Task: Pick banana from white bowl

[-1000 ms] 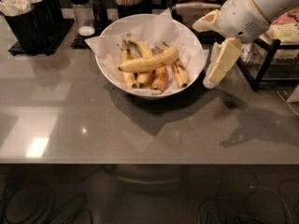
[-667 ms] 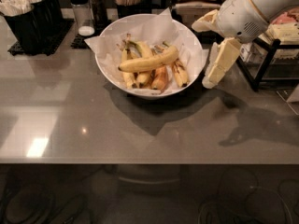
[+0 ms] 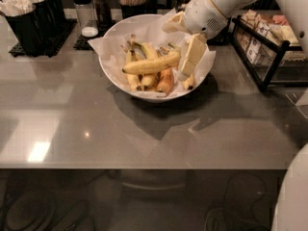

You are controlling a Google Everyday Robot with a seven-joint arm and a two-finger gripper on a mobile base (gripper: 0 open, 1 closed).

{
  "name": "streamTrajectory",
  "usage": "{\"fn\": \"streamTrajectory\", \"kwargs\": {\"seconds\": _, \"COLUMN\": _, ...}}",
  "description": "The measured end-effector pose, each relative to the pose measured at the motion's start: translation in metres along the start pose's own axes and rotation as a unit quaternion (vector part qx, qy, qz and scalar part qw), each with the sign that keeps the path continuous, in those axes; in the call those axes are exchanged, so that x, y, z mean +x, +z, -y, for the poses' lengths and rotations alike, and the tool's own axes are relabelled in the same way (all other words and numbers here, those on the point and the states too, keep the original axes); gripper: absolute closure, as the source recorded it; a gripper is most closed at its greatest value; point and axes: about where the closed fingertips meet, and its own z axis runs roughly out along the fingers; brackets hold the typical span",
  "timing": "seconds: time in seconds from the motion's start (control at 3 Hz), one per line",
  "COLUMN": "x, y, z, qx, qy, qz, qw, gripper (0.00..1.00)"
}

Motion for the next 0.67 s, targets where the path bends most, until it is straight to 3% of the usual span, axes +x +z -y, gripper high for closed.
{"fn": "streamTrajectory", "kwargs": {"seconds": 0.67, "x": 0.007, "y": 0.014, "z": 0.005, "qx": -0.002, "qy": 0.014, "qz": 0.01, "qw": 0.9998, "gripper": 0.0}}
